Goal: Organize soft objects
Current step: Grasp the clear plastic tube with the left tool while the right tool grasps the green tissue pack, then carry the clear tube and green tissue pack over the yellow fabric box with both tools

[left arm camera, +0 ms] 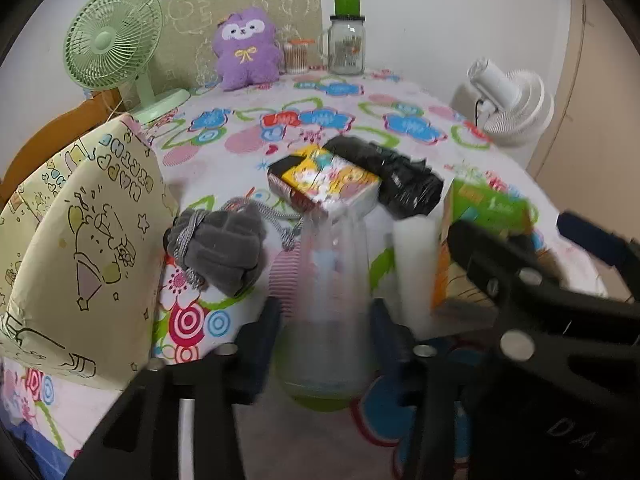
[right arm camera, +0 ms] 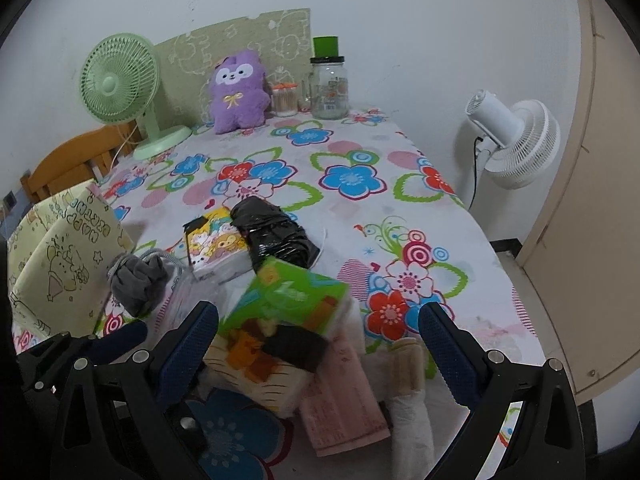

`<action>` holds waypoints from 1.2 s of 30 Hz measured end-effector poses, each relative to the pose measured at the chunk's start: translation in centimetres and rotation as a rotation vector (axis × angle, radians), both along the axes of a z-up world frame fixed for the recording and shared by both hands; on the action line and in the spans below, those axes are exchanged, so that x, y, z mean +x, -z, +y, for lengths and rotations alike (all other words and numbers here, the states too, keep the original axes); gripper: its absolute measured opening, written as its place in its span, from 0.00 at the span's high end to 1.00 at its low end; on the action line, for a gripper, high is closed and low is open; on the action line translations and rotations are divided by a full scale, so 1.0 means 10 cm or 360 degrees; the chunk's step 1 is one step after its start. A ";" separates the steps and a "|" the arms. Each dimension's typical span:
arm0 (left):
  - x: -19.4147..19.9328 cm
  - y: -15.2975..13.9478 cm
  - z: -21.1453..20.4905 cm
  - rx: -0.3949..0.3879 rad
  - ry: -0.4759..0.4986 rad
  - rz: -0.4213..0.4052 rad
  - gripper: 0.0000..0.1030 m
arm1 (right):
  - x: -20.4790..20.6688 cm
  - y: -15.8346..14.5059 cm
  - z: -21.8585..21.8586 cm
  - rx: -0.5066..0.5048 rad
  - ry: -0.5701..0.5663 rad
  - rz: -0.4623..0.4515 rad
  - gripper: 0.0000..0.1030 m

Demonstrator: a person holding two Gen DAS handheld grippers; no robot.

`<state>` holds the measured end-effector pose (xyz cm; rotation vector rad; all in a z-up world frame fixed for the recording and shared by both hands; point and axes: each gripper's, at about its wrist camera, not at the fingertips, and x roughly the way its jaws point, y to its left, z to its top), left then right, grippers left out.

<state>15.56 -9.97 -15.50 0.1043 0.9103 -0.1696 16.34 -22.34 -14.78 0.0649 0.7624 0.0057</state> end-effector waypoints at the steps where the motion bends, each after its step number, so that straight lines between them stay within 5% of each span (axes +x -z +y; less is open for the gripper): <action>1: 0.01 0.02 0.01 0.0011 0.0006 0.0016 0.60 | 0.01 0.00 0.02 -0.0005 0.0000 -0.0003 0.02; 7: 0.04 0.04 0.09 -0.0037 -0.0012 0.0056 0.60 | 0.07 0.06 0.10 -0.0012 -0.0023 0.0024 0.02; 21: 0.06 0.01 0.05 -0.0055 0.0027 0.0054 0.78 | 0.10 0.13 0.10 0.0031 0.0013 0.0098 0.42; 36: -0.16 -0.35 0.08 -0.0055 0.0030 -0.0104 0.79 | -0.14 -0.22 0.09 0.0018 0.0025 -0.0032 0.47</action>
